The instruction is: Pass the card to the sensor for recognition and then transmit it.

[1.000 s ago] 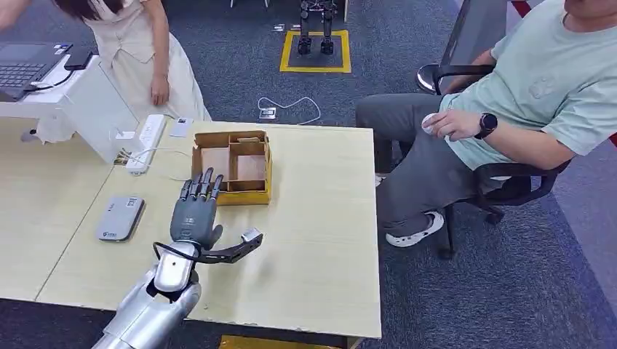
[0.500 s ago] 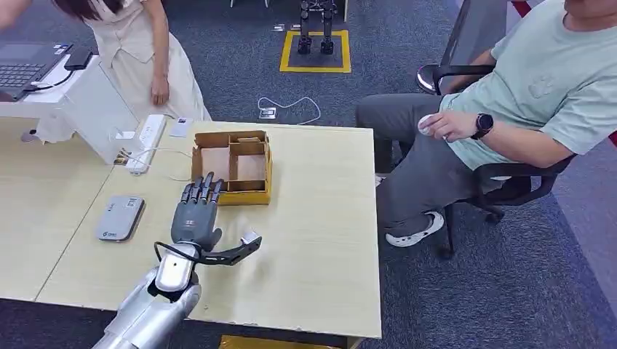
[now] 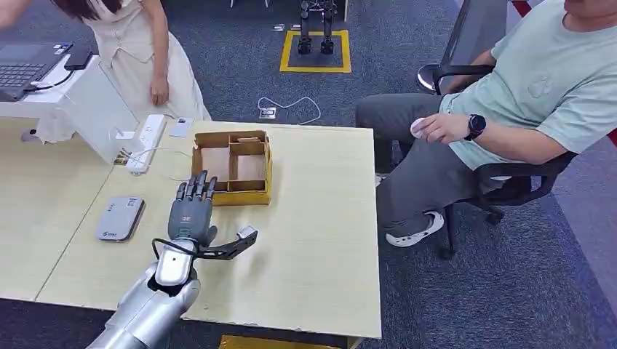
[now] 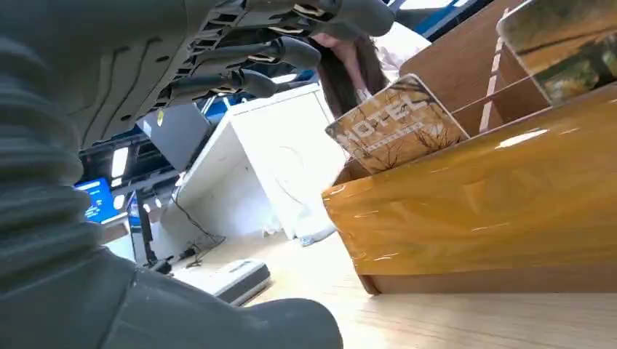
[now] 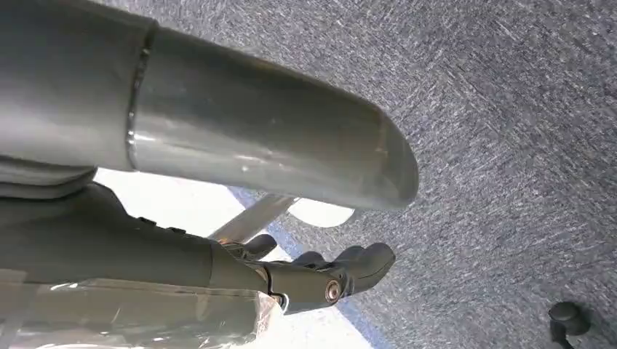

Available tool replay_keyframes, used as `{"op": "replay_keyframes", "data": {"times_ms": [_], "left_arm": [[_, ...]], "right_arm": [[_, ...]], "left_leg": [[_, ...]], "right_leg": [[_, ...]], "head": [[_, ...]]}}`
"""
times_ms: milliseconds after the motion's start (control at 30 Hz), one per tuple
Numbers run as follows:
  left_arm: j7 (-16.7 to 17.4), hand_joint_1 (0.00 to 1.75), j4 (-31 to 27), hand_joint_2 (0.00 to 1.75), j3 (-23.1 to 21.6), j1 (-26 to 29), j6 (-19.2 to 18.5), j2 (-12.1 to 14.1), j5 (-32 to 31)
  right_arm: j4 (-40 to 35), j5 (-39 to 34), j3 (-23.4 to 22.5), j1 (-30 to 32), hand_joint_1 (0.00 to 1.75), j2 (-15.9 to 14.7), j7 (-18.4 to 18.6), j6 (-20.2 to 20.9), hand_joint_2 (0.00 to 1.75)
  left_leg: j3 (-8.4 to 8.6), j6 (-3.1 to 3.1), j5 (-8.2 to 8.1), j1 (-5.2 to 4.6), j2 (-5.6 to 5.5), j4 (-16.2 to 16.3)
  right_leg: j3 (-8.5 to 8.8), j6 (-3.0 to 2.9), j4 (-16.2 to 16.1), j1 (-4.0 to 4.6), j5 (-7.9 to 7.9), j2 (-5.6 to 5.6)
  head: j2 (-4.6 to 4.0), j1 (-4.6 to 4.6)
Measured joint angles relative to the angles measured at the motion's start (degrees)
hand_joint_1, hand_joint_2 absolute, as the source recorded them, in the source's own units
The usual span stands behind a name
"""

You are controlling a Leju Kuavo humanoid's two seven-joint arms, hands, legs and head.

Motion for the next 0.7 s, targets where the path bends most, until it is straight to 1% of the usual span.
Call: {"op": "replay_keyframes", "data": {"times_ms": [300,533,633,700], "left_arm": [[-0.1,0.00,1.6,1.75,1.4,-1.0,-0.1,-0.1,0.0],[-1.5,0.00,3.2,1.75,3.0,-2.1,0.1,-0.3,0.0],[-3.7,0.00,3.5,1.75,4.2,-2.1,0.4,-0.8,0.0],[-6.8,0.00,3.5,1.75,5.8,-2.1,0.6,-1.5,0.0]], "right_arm": [[0.0,0.0,0.0,-0.1,0.00,0.2,0.0,0.2,0.00],[-0.2,0.0,0.1,-0.4,0.00,0.2,0.1,0.3,0.00],[-0.3,0.0,0.1,-0.4,0.00,0.3,0.1,0.3,0.00],[-0.3,0.0,0.1,-0.4,0.00,0.3,0.1,0.3,0.00]], "left_leg": [[0.00,0.00,0.00,0.00,0.00,0.0],[0.00,0.00,0.00,0.00,0.00,0.0],[0.00,0.00,0.00,0.00,0.00,0.0],[0.00,0.00,0.00,0.00,-0.01,0.0]], "right_leg": [[0.00,0.00,0.0,0.00,0.00,0.00],[0.00,0.00,0.0,0.00,0.00,0.00],[0.00,0.00,0.0,0.00,0.00,0.00],[0.00,0.00,0.0,0.00,0.00,0.00]], "head": [[0.00,0.00],[0.00,0.00],[0.02,-0.02],[0.02,0.00]]}}
